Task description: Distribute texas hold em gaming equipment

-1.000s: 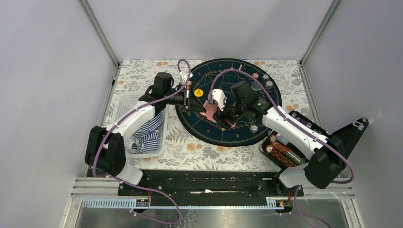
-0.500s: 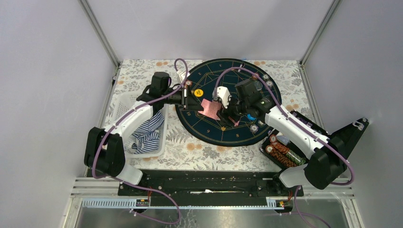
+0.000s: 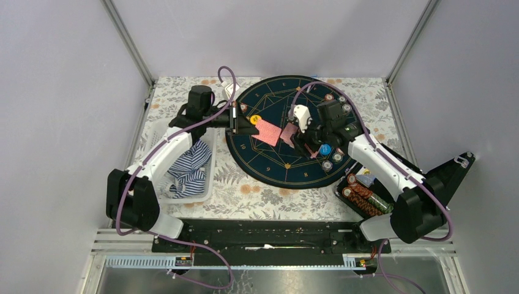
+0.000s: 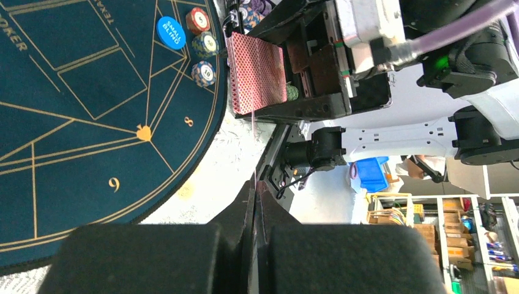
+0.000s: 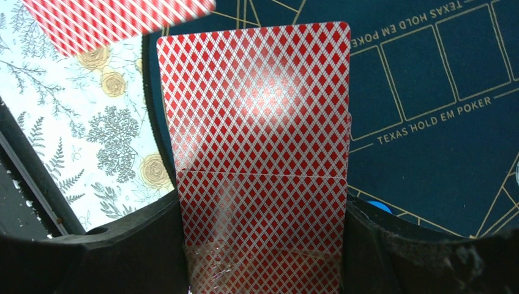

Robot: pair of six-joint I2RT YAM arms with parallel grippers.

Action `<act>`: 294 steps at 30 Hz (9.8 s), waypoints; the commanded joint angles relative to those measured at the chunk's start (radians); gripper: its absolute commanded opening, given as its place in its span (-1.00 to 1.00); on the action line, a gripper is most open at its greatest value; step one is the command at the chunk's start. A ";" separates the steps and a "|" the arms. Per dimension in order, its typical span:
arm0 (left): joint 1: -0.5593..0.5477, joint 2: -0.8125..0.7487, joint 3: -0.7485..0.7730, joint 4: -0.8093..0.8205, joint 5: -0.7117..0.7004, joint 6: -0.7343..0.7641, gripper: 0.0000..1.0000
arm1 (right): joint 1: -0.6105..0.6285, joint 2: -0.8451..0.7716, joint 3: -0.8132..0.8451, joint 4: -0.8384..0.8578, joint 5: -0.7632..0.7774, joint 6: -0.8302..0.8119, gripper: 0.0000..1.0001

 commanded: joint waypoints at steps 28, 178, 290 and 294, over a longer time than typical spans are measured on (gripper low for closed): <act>-0.695 0.192 0.232 -0.238 -1.240 0.960 -1.00 | -0.413 0.007 0.104 0.096 -0.067 0.158 -0.98; -0.204 0.315 0.306 -0.079 -0.098 0.135 -0.29 | 0.018 -0.065 0.011 -0.003 -0.022 -0.088 -1.00; 0.199 0.353 0.049 0.031 -0.578 0.190 -0.02 | -0.116 -0.047 -0.014 0.053 -0.028 -0.026 -1.00; 0.197 0.224 0.045 0.025 -0.577 0.225 0.13 | -0.146 -0.058 0.003 0.027 -0.059 -0.039 -1.00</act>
